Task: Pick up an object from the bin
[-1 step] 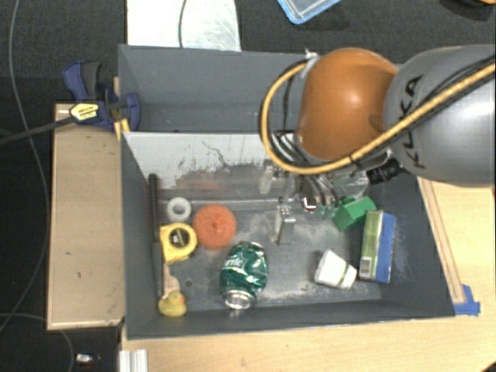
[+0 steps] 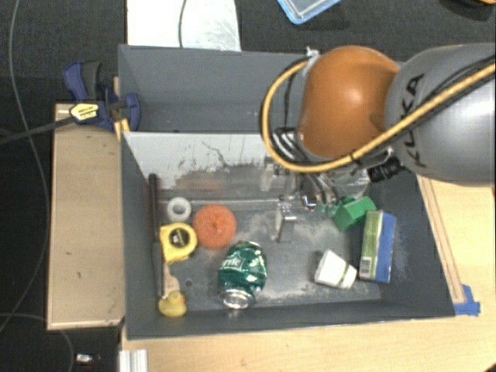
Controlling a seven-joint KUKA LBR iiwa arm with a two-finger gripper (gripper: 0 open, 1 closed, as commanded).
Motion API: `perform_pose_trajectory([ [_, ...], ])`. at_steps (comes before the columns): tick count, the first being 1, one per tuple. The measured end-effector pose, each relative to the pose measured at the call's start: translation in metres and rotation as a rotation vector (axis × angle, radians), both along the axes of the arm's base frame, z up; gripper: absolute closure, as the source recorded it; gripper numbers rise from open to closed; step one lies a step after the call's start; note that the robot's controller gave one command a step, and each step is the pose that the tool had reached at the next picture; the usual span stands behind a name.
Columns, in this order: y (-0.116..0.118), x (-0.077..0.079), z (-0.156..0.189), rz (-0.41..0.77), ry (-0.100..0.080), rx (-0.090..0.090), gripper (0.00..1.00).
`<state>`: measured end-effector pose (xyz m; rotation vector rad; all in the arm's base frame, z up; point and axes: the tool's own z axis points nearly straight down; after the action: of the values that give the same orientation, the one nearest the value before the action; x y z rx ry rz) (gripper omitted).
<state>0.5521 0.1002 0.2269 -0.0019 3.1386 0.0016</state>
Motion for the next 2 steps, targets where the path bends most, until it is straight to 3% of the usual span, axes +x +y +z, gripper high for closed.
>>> perform_pose_trajectory([
  [1,0.006,-0.007,-0.027,0.017,-0.011,0.001,0.0],
  [2,0.017,0.008,0.02,0.124,-0.005,-0.001,0.0],
])
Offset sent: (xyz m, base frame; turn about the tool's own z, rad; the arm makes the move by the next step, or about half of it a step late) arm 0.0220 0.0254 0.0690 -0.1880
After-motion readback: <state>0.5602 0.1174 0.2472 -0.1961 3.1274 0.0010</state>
